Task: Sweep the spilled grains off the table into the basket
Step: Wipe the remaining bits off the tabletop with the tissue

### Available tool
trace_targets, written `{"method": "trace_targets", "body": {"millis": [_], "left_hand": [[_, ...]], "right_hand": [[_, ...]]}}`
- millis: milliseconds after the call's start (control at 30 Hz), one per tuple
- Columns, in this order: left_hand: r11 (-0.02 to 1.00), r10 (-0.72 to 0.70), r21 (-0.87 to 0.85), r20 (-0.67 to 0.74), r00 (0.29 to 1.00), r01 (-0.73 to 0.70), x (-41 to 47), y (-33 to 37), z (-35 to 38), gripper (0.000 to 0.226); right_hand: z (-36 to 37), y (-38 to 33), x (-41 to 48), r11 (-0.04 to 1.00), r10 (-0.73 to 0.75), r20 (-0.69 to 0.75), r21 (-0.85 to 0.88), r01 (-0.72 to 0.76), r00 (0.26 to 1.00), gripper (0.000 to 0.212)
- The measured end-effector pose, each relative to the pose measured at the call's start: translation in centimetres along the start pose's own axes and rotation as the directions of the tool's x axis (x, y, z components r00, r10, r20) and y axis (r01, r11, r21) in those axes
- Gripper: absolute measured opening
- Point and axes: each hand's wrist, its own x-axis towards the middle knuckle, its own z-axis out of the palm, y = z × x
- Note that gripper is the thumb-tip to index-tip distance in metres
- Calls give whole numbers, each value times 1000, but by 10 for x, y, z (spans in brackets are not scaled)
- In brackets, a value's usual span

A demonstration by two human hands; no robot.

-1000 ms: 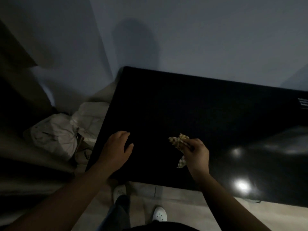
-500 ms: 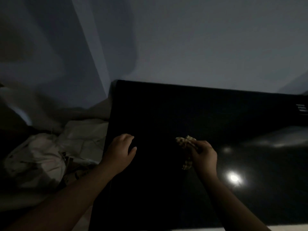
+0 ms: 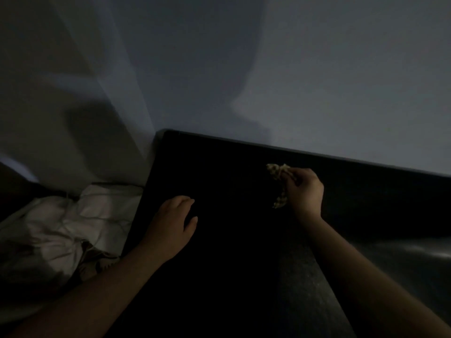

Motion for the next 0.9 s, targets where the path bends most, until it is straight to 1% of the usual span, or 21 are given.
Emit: {"method": "trace_targets", "body": {"millis": [133,233,300,400,433,567,667,767,800,833,900], "left_hand": [[998,13,65,-24,1000,-11,35,6,7,56],[982,34,186,-75,997,-19,52,7,14,63],[978,25,210,-77,997,-8,58,7,15,66],[976,17,218,-80,997,0,66,4,15,66],[975,14,224,-83,996,5,67,3,15,66],[968,-13,250,-66,998,30,70,0,14,70],[958,-18,286,-29,999,26,70,-6,16,70],[958,-12,286,-9,1000,14,69,-8,18,69],[959,-13,282,-8,1000,14,69,-9,19,70],[959,-9,283,-13,1000,13,68,-9,19,71],[956,2,294,-15,1000,3,68,-10,21,76]], "right_hand": [[25,10,55,998,-31,-55,-57,28,998,20],[41,20,84,990,-22,-47,-139,16,999,22],[51,24,97,987,-10,-35,-163,4,999,23],[70,27,97,990,-14,10,-142,16,1000,29],[76,30,92,991,-14,5,-131,14,1000,30],[81,36,72,995,-70,-30,-68,67,997,22],[77,40,55,995,-92,52,-33,93,994,18],[67,39,34,995,-102,123,22,100,987,11],[60,37,31,995,-94,118,47,89,989,10],[54,35,32,995,-89,69,55,85,994,11],[47,36,43,998,-70,-80,-2,70,994,12]]}}
